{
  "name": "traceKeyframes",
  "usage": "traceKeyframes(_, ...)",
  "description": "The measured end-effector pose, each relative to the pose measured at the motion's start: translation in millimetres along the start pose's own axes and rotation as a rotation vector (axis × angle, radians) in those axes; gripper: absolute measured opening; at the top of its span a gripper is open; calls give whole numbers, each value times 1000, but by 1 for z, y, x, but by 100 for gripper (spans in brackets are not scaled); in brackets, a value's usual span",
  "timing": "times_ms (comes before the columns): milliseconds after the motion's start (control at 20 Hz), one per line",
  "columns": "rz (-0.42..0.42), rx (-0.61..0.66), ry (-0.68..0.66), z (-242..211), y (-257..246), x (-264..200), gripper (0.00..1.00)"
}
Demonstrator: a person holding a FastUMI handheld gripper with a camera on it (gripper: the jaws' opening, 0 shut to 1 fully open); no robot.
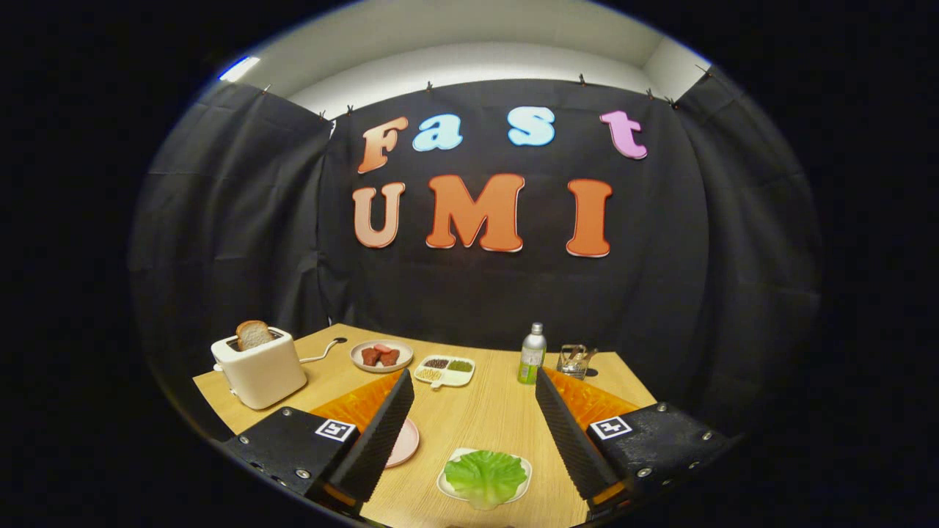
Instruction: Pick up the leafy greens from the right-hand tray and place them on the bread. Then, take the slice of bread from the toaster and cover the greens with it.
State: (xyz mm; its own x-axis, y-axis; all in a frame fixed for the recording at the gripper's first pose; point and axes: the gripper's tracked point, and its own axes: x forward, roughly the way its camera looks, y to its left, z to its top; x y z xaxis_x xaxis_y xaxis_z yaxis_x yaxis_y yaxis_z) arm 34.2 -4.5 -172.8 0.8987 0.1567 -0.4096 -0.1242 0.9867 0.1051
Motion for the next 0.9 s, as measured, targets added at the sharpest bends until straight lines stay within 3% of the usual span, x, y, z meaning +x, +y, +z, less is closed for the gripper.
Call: traceKeyframes(900, 106, -42, 467, -124, 4, 48, 100)
